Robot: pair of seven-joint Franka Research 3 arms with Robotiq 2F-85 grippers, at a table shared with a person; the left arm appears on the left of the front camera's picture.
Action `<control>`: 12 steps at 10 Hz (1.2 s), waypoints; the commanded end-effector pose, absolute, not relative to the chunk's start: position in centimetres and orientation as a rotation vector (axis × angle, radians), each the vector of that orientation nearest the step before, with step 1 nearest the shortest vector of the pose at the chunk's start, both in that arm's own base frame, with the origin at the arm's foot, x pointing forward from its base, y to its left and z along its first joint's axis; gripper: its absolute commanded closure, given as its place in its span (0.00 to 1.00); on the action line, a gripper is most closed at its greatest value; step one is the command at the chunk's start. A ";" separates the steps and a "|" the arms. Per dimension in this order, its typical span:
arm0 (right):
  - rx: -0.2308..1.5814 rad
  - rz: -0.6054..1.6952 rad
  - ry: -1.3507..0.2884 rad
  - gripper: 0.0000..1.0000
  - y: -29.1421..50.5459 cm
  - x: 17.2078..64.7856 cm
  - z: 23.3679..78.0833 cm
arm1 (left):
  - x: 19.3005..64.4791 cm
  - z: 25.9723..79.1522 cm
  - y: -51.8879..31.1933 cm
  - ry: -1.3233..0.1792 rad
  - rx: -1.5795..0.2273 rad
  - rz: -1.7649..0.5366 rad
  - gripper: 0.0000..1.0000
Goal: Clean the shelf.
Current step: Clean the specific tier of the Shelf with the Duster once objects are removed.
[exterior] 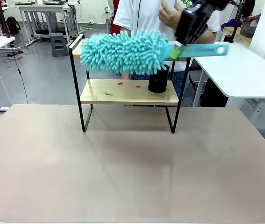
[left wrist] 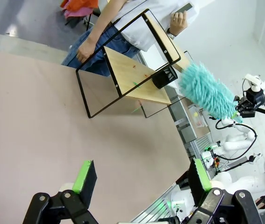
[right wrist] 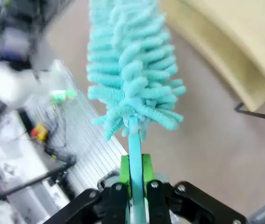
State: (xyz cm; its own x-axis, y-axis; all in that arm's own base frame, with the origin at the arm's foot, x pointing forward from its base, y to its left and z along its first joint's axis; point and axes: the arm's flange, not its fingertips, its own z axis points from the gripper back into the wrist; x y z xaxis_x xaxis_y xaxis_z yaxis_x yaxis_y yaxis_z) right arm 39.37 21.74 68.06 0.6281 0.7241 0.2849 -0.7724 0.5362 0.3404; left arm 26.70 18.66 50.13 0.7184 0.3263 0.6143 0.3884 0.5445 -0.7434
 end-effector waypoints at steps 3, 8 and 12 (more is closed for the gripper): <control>0.555 1.053 -0.124 0.88 14.8 37.9 69.4 | 26.8 50.3 18.5 -0.835 -1.034 -0.057 0.00; 0.794 0.772 -0.274 0.88 3.7 32.7 69.5 | 26.8 50.3 18.5 -0.835 -1.034 -0.057 0.00; 0.860 0.025 -0.481 0.88 -10.7 21.2 62.2 | 26.8 50.3 18.5 -0.835 -1.034 -0.057 0.00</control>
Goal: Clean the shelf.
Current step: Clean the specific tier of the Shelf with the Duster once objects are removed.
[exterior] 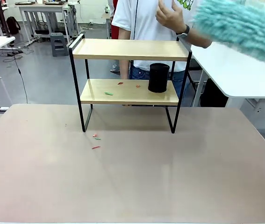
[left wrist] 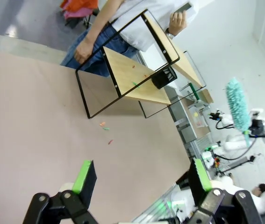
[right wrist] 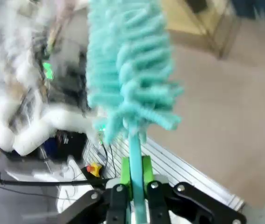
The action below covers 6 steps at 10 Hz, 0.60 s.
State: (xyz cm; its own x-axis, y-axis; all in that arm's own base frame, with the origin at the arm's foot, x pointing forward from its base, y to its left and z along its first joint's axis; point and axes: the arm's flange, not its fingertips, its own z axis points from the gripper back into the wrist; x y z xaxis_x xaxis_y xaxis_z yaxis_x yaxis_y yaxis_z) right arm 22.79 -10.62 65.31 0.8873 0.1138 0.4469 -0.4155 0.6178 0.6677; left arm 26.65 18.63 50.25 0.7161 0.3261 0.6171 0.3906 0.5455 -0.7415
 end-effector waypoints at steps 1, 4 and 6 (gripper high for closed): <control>0.772 -0.187 -0.416 0.88 -11.9 19.9 58.9 | 26.8 50.3 18.5 -0.835 -1.034 -0.057 0.00; 0.621 -0.194 -0.076 0.88 -10.0 25.9 52.8 | 26.8 50.3 18.5 -0.835 -1.034 -0.057 0.00; 0.703 -0.142 -0.319 0.88 -14.5 19.2 54.7 | 26.8 50.3 18.5 -0.835 -1.034 -0.057 0.00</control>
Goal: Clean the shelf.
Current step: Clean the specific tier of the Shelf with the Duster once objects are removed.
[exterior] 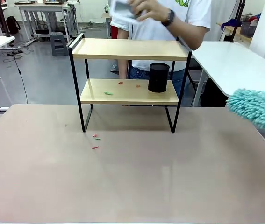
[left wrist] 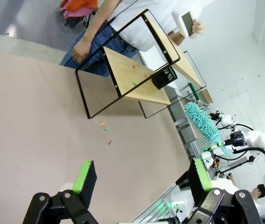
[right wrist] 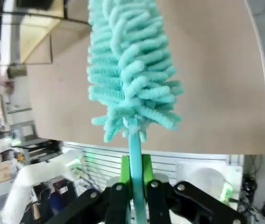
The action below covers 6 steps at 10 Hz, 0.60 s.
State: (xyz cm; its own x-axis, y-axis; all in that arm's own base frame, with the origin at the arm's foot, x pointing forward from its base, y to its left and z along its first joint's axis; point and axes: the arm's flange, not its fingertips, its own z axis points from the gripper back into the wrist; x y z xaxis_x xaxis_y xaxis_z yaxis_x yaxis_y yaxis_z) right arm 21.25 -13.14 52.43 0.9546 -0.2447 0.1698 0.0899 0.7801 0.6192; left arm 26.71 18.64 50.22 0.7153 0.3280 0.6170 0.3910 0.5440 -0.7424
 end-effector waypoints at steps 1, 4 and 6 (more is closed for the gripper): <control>0.703 -0.142 -0.319 0.88 -14.5 19.2 54.7 | 26.8 50.3 18.5 -0.835 -1.034 -0.057 0.00; 0.703 -0.142 -0.319 0.88 -14.5 19.2 54.7 | 26.8 50.3 18.5 -0.835 -1.034 -0.057 0.00; 0.703 -0.142 -0.319 0.88 -14.5 19.2 54.7 | 26.8 50.3 18.5 -0.835 -1.034 -0.057 0.00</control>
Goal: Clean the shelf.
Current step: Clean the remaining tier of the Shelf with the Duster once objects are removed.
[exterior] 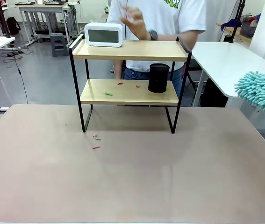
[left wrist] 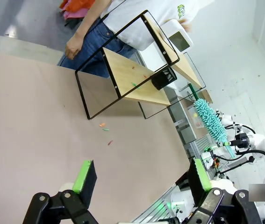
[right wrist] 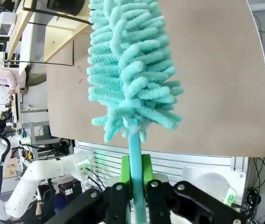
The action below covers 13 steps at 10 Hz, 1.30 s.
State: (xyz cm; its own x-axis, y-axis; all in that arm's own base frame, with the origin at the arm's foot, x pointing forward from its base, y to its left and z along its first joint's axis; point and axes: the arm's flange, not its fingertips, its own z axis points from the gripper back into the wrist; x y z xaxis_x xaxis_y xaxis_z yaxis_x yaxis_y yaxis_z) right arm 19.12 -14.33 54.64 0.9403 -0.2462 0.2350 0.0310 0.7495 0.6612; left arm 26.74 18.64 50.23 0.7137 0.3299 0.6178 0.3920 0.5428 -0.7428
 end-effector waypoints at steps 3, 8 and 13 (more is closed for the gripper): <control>0.703 -0.142 -0.319 0.88 -14.5 19.2 54.7 | 26.8 50.3 18.5 -0.835 -1.034 -0.057 0.00; 0.703 -0.142 -0.319 0.88 -14.5 19.2 54.7 | 26.8 50.3 18.5 -0.835 -1.034 -0.057 0.00; 0.699 -0.040 -0.346 0.88 -10.7 18.0 57.7 | 26.8 50.3 18.5 -0.835 -1.034 -0.057 0.00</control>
